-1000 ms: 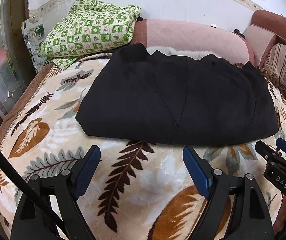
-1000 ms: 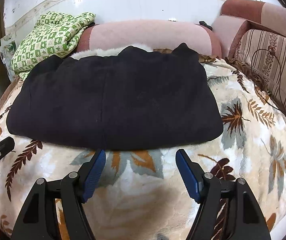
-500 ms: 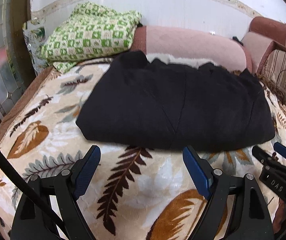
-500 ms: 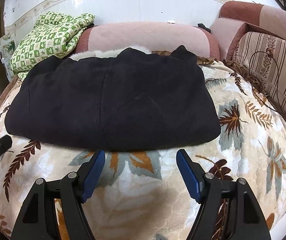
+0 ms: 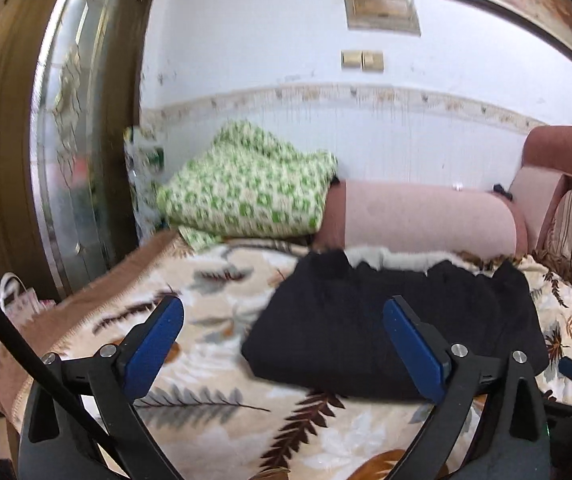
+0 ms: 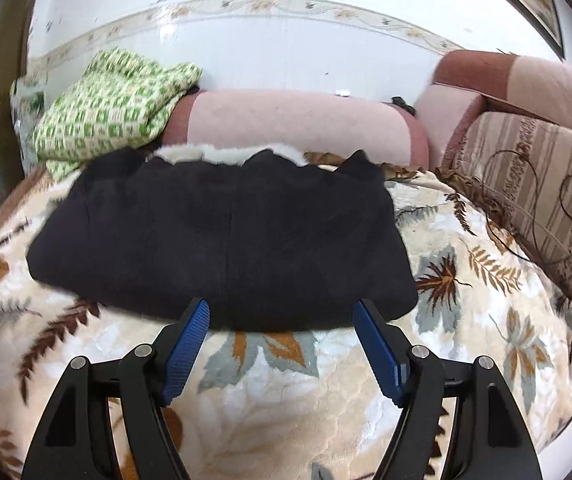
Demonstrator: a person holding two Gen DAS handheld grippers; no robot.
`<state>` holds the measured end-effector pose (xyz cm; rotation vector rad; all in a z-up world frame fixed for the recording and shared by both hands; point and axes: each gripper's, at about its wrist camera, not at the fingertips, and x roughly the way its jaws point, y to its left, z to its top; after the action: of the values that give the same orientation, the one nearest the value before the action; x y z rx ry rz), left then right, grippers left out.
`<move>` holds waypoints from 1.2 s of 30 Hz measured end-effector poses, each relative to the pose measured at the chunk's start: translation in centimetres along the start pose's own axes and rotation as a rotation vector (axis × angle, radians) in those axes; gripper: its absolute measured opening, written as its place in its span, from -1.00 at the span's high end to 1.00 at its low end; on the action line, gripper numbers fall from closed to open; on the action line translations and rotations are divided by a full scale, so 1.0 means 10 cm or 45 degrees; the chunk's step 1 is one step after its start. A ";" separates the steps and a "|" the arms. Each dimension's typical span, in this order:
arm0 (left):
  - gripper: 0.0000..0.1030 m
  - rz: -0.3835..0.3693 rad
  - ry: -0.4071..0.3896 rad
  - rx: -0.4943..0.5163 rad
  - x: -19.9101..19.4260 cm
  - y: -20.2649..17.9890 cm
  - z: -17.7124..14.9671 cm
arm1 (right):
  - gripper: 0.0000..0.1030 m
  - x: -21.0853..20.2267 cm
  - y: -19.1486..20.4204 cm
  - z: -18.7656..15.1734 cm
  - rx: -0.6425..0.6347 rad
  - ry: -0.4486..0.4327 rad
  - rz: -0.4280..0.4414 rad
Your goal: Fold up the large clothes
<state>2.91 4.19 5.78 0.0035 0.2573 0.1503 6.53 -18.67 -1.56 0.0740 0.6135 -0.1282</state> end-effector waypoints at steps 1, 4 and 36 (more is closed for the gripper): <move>-0.96 -0.001 -0.016 -0.008 -0.06 0.03 -0.02 | -0.58 -0.06 -0.02 -0.02 0.011 -0.010 0.002; -0.99 -0.042 -0.052 -0.080 -0.25 0.14 -0.13 | -0.67 -0.23 -0.04 -0.17 0.023 -0.029 -0.028; -0.99 -0.131 0.480 0.000 0.39 -0.13 -0.72 | -0.67 -0.02 0.13 -0.50 -0.100 0.096 -0.114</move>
<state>5.02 3.43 -2.22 -0.0387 0.6324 0.0473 3.73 -16.86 -5.45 -0.0249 0.6971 -0.1881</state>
